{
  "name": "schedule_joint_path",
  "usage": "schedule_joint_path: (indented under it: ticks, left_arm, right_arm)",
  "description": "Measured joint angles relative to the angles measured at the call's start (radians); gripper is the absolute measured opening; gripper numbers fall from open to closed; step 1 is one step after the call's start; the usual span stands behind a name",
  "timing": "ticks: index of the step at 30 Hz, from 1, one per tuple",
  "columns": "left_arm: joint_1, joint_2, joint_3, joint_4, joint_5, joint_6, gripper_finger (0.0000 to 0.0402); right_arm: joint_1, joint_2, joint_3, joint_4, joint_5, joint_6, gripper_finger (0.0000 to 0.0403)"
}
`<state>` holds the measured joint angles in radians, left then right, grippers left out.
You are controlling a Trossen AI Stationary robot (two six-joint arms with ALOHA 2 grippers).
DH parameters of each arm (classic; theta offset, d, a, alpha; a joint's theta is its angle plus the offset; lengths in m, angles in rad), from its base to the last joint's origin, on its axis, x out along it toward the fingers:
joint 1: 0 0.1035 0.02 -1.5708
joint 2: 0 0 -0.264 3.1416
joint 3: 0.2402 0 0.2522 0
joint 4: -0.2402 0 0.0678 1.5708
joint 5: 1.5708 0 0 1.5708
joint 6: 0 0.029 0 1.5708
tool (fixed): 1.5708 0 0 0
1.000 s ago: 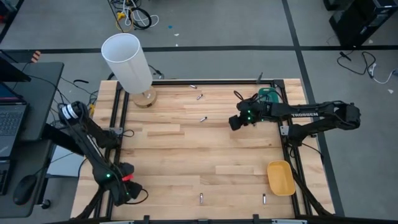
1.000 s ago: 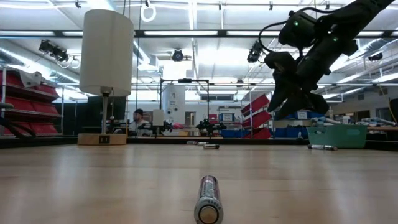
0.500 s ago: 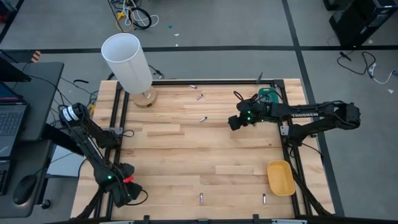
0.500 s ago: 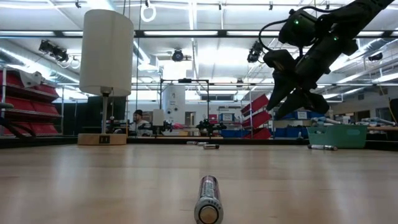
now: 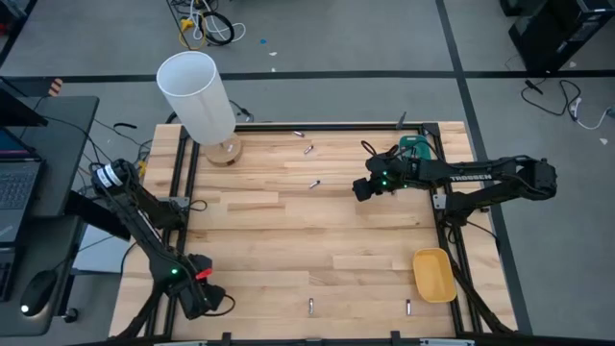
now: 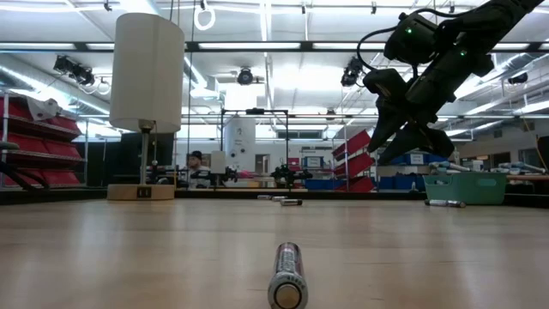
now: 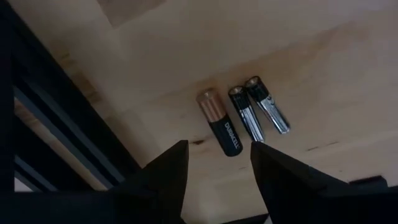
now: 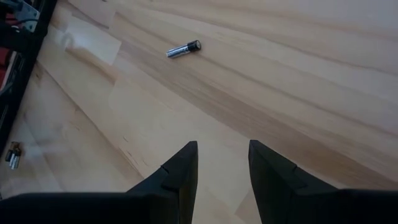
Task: Sort batteries
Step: Put the black battery into the blue bin
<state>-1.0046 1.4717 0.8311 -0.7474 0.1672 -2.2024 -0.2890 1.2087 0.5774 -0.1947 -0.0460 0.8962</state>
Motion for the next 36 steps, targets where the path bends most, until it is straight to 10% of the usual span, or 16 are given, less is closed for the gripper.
schedule_joint_path:
  ticks: [36]
  left_arm:
    - [0.081, 0.036, -0.032, -0.079, 0.079, 0.107, 0.0123]
  right_arm:
    - [0.000, 0.000, 0.000, -0.001, 0.000, -0.035, 0.0128]
